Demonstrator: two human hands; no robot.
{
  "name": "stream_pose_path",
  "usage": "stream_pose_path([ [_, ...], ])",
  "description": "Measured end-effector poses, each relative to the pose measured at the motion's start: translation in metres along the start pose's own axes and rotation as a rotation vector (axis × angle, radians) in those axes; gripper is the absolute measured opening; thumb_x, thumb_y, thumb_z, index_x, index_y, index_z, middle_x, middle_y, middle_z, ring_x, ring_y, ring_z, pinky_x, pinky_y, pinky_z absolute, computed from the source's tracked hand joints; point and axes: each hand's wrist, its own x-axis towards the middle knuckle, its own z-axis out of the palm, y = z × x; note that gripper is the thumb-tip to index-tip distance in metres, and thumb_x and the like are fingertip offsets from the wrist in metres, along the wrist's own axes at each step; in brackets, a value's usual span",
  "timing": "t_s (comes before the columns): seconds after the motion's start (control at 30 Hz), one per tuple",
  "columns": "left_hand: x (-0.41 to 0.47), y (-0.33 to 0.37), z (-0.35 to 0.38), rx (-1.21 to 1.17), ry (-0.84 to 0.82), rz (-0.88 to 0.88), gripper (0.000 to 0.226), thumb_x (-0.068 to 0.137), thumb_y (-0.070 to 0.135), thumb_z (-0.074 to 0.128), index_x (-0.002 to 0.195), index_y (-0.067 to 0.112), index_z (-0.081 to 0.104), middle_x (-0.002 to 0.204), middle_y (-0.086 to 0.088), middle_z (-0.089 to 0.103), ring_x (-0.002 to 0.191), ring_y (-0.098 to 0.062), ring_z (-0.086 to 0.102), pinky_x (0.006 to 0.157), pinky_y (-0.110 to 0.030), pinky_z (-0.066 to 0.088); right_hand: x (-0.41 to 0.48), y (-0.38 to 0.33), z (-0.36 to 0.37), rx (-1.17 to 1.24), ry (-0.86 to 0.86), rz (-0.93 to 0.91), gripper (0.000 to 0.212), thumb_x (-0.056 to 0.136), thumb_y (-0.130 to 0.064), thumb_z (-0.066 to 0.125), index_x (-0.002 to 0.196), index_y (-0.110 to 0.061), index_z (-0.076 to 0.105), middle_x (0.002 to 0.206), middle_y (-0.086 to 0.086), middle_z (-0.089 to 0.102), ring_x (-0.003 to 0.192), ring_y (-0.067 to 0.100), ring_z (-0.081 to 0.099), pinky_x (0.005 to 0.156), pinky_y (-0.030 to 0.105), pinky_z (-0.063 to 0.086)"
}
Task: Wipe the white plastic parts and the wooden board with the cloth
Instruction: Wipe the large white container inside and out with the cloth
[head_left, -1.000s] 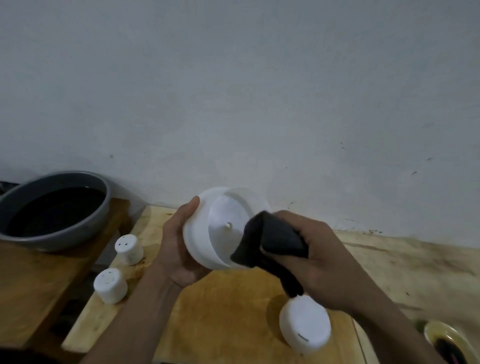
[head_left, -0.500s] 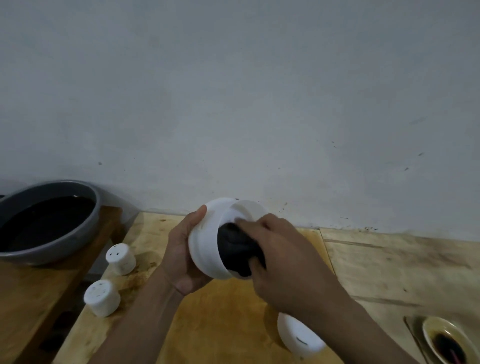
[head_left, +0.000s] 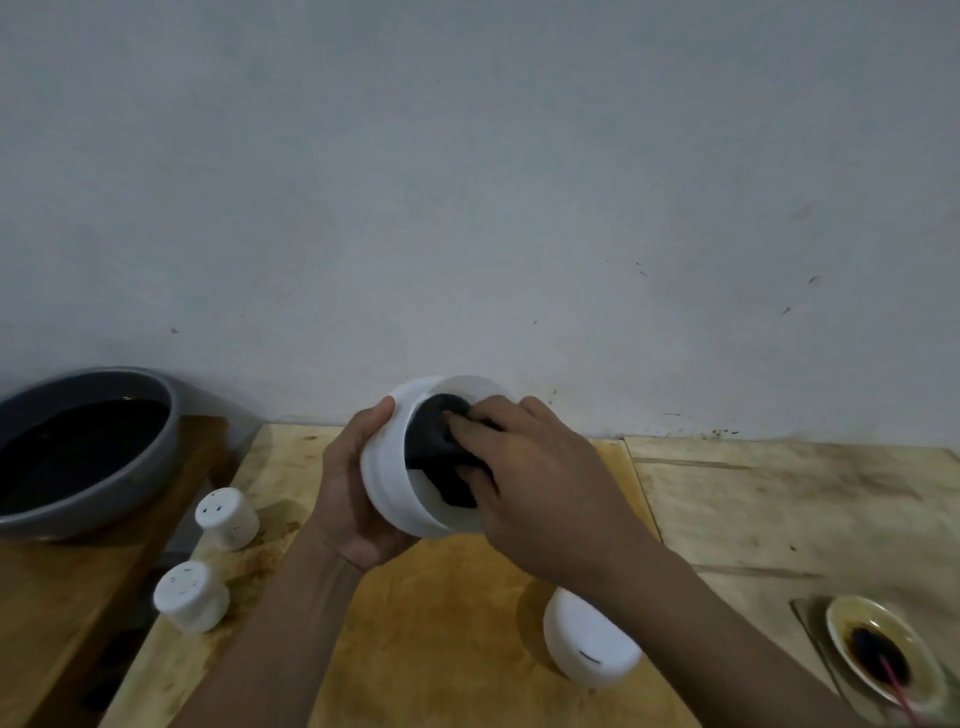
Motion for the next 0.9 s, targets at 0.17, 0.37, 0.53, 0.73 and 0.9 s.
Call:
stream_pose_path([
  [0.17,0.003,0.004,-0.002,0.04,-0.124,-0.017,0.085,0.075,0.049,0.081,0.148,0.016,0.053,0.136,-0.021,0.061,0.112,-0.04,0.065,0.094,-0.052,0.055,-0.008,0.0,-0.014,0.028,-0.262,-0.107,0.042,0.089,-0.011,0.055,0.123,-0.033,0.066,0.112,-0.007,0.055,0.095,0.015,0.037,0.081,0.032,0.04],
  [0.37,0.01,-0.008,0.001,0.055,-0.073,-0.027,0.083,0.063,0.051,0.089,0.136,0.021,0.066,0.133,-0.019,0.066,0.108,-0.039,0.068,0.089,-0.052,0.057,-0.017,0.004,-0.005,-0.31,-0.083,0.056,0.012,0.069,-0.013,0.074,0.08,-0.018,0.072,0.09,0.006,0.061,0.083,0.024,0.05,0.068,0.037,0.044],
  [0.53,0.01,-0.01,0.008,0.06,-0.017,-0.026,0.077,0.052,0.053,0.094,0.119,0.019,0.077,0.118,-0.015,0.074,0.096,-0.033,0.074,0.08,-0.049,0.061,-0.008,0.004,0.008,-0.182,0.118,0.135,0.048,0.069,-0.016,0.082,0.113,-0.007,0.068,0.105,0.009,0.068,0.088,0.025,0.057,0.071,0.036,0.054],
  [0.73,0.008,-0.014,0.006,0.055,0.065,0.005,0.081,0.043,0.054,0.096,0.114,0.018,0.079,0.12,-0.017,0.073,0.098,-0.036,0.074,0.083,-0.051,0.06,-0.015,0.006,-0.005,-0.187,-0.151,0.041,0.041,0.085,-0.011,0.052,0.125,-0.019,0.057,0.12,0.0,0.062,0.104,0.024,0.043,0.085,0.034,0.04],
  [0.9,0.004,-0.014,0.008,0.059,0.015,0.076,0.081,0.055,0.056,0.089,0.127,0.021,0.072,0.126,-0.016,0.069,0.104,-0.037,0.07,0.089,-0.053,0.055,-0.026,0.008,-0.017,0.263,-0.29,0.076,0.035,0.092,-0.009,0.048,0.118,-0.028,0.061,0.099,-0.009,0.062,0.098,0.011,0.044,0.079,0.024,0.05],
])
